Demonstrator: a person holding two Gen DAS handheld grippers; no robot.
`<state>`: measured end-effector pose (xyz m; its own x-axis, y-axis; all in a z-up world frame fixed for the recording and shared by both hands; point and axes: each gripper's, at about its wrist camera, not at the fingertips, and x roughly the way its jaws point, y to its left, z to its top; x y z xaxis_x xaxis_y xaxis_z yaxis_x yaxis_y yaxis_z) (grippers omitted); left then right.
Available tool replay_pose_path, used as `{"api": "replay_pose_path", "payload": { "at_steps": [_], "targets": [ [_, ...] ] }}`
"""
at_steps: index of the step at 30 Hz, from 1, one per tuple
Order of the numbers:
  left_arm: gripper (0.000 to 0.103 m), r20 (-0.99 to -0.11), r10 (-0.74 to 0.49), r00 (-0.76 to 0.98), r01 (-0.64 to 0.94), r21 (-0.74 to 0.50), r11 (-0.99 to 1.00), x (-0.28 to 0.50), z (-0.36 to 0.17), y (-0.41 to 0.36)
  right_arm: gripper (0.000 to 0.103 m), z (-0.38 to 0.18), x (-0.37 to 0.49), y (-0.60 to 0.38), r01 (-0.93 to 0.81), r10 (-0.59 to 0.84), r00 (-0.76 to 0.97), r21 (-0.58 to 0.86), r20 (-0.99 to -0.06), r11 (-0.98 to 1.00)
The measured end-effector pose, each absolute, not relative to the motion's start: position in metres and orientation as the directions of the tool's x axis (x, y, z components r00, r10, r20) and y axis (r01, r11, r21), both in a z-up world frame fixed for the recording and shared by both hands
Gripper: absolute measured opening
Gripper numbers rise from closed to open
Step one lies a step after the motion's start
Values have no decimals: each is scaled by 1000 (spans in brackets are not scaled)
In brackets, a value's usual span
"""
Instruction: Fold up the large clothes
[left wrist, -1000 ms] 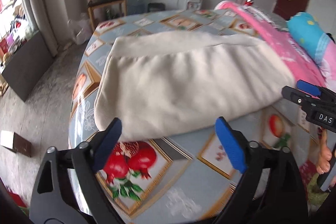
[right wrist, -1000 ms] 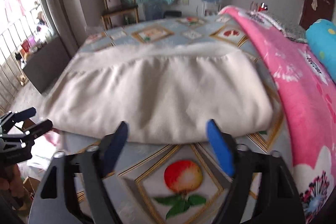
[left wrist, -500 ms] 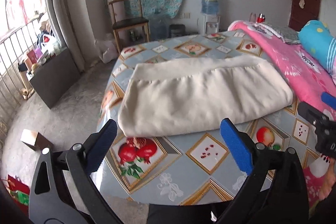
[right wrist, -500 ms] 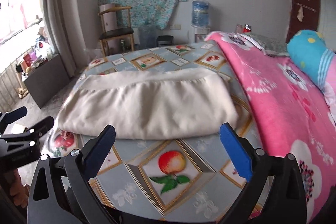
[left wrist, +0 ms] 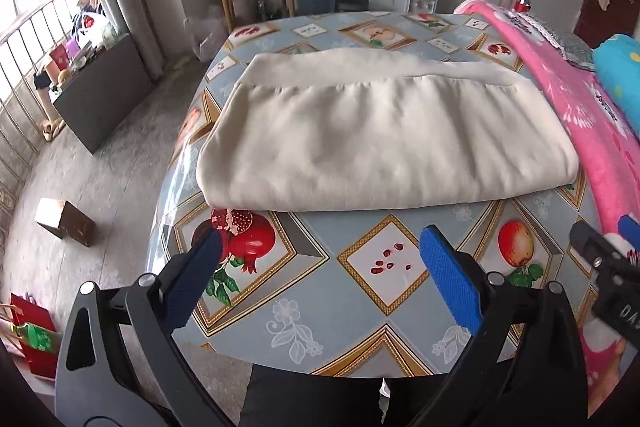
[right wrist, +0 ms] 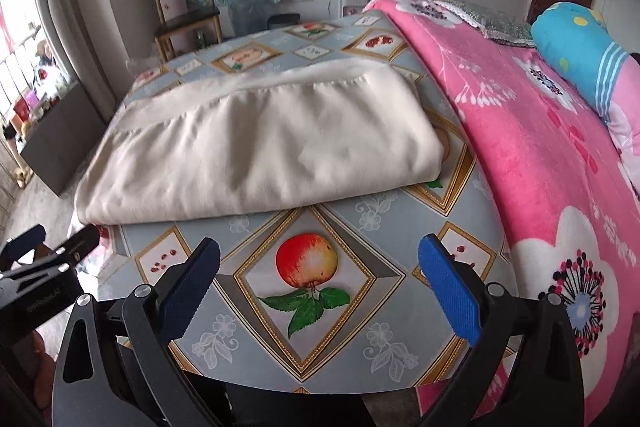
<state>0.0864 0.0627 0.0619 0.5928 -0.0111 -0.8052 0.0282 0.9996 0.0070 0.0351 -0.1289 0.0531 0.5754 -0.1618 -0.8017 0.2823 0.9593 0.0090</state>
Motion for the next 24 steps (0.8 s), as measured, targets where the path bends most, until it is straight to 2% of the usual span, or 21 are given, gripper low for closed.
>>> {"api": "replay_pose_path", "payload": {
  "at_steps": [24],
  "targets": [
    [95,-848,-27,529,37,-8,999,109,47,61,97,39,59,-113,262,-205,509,-76,-836,962]
  ]
}}
